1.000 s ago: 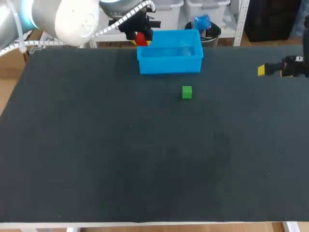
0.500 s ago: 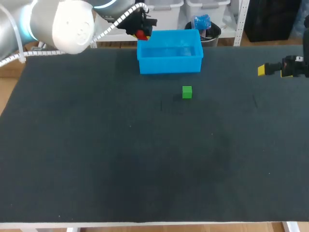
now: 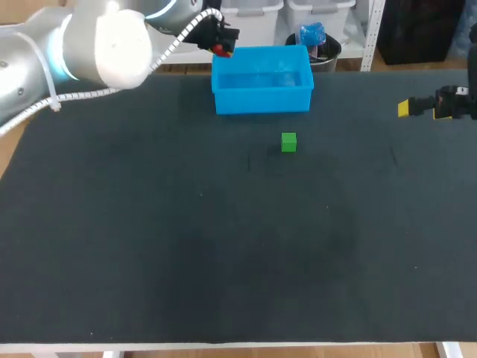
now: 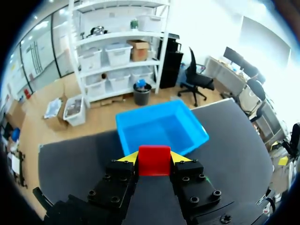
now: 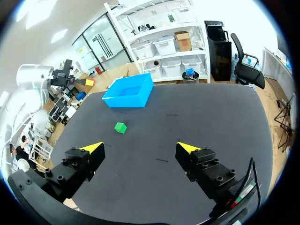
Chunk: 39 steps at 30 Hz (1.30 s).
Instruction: Use the left arm to pick the red cube and place it into the blue plastic box first, then use the right arm to grasp the green cube and put it into the same blue plastic box after the first action is fully finished.
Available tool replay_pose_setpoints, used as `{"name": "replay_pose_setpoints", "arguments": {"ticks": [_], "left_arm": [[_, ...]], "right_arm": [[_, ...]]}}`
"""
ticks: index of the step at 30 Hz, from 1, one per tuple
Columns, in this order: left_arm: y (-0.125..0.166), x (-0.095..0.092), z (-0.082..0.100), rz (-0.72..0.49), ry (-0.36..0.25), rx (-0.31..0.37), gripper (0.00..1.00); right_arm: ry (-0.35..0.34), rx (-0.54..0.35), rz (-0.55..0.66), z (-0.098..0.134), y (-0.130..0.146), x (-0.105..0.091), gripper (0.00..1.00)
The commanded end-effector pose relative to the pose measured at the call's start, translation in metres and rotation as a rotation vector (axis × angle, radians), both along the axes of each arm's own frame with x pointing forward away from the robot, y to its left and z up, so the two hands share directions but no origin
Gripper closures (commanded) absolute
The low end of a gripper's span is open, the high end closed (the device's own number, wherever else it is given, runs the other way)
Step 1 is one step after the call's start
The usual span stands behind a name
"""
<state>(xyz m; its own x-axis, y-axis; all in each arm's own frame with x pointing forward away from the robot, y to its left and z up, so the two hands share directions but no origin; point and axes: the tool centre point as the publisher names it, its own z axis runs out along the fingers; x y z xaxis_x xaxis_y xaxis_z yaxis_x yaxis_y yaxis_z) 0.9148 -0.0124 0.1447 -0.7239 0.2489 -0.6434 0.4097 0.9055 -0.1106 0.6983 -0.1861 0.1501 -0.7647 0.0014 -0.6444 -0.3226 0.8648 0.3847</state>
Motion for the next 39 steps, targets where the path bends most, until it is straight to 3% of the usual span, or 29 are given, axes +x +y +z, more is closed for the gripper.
{"name": "replay_pose_setpoints", "arguments": {"ticks": [1,12,27,39], "left_arm": [[-0.012,0.032,-0.014,-0.053,0.011,-0.026,1.00],[-0.021,0.043,-0.027,-0.087,0.019,-0.031,1.00],[-0.026,0.052,-0.068,-0.070,0.093,-0.006,1.00],[-0.029,0.057,-0.085,-0.059,0.123,0.012,1.00]], "right_arm": [[0.001,-0.002,-0.001,0.000,0.000,0.001,0.00],[0.001,-0.002,-0.001,0.000,0.000,0.001,0.00],[0.001,-0.002,-0.001,0.000,0.000,0.001,0.00],[0.001,-0.002,-0.001,0.000,0.000,0.001,0.00]]}}
